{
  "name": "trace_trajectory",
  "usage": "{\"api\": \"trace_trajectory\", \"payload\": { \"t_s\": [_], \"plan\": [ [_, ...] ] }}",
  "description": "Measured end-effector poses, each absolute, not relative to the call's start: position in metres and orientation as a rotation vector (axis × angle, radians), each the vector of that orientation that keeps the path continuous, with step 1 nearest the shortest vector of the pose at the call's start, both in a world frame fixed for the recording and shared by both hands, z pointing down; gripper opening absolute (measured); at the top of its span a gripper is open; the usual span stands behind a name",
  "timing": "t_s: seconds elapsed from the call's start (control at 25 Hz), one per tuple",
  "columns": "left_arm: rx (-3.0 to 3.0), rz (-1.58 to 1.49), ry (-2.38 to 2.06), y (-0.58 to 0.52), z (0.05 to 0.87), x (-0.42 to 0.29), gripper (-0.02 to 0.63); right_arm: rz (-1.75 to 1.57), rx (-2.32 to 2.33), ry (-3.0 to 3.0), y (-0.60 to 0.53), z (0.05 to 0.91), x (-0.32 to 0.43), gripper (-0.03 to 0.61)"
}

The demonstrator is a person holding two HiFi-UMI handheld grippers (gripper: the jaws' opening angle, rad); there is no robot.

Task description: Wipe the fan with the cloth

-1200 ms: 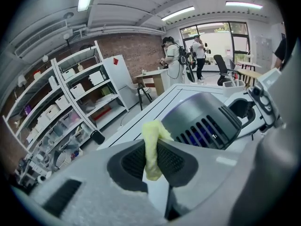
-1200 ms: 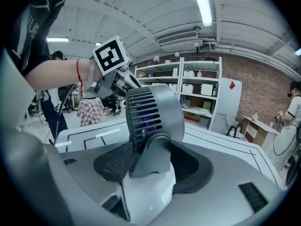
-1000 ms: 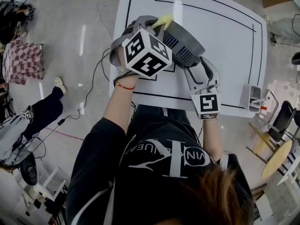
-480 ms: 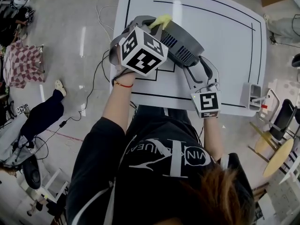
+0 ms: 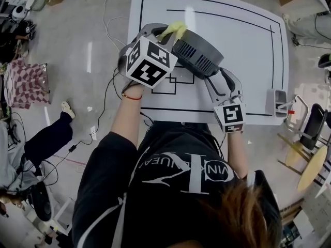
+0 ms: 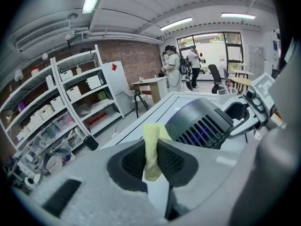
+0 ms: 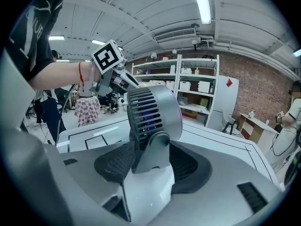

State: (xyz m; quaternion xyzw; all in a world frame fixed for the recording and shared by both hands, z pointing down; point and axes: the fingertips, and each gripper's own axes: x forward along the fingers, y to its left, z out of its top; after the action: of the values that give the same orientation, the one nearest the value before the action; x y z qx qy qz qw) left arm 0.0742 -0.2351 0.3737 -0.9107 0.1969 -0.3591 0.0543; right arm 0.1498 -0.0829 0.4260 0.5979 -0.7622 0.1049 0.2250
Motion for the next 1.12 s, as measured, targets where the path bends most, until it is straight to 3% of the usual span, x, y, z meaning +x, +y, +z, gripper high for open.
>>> {"api": "trace_trajectory", "payload": {
  "t_s": [0.48, 1.12],
  "plan": [
    [-2.915, -0.726, 0.977, -0.201, 0.323, 0.014, 0.052, 0.508, 1.738, -2.098, -0.090, 0.443, 0.150, 0.233],
    [-2.974, -0.747, 1.083, -0.160, 0.341, -0.032, 0.054, 0.623, 1.707, -2.121, -0.095, 0.460, 0.157, 0.241]
  ]
}}
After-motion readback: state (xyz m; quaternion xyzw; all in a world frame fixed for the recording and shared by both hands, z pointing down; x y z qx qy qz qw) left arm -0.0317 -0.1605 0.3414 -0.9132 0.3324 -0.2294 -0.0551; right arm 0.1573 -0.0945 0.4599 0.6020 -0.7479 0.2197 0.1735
